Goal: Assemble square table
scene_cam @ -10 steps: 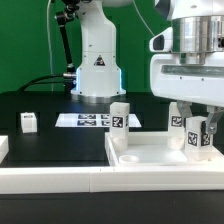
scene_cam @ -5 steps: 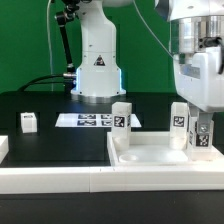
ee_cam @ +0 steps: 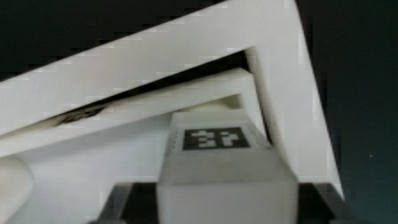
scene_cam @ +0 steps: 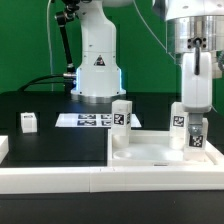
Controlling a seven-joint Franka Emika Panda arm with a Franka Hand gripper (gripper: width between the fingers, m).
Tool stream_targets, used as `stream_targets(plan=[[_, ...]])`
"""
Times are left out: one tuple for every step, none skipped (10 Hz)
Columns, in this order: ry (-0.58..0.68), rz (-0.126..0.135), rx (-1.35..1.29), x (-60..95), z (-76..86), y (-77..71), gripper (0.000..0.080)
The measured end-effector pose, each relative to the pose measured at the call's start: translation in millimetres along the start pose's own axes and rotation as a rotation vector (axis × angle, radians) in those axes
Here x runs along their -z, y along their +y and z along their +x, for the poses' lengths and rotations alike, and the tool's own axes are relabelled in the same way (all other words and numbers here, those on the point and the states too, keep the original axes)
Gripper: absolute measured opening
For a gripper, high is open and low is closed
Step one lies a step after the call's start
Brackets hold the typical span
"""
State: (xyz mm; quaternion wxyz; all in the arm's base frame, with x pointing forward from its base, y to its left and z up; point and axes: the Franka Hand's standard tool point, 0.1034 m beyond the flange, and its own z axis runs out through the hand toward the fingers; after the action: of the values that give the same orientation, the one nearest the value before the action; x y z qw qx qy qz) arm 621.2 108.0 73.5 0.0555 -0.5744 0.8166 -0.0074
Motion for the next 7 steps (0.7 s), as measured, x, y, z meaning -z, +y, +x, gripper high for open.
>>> stream_targets(plan=[[0.002, 0.001, 0.002, -0.1, 1.3, -0.7, 0.0309], [0.002, 0.0, 0.021, -0.5, 1.1, -0.3, 0.0309], [0.002, -0.006, 0.069, -0.2, 1.4, -0.3, 0.0557], [0.002, -0.021, 0.12, 0.8, 1.4, -0.3, 0.0557], [0.003, -0.024, 0.225, 1.2, 1.3, -1.7, 0.0621], [0.002, -0.031, 0.372, 1.9, -0.2, -2.6, 0.0643], [-0.001, -0.032, 0.465, 2.4, -2.4, -4.2, 0.0643]])
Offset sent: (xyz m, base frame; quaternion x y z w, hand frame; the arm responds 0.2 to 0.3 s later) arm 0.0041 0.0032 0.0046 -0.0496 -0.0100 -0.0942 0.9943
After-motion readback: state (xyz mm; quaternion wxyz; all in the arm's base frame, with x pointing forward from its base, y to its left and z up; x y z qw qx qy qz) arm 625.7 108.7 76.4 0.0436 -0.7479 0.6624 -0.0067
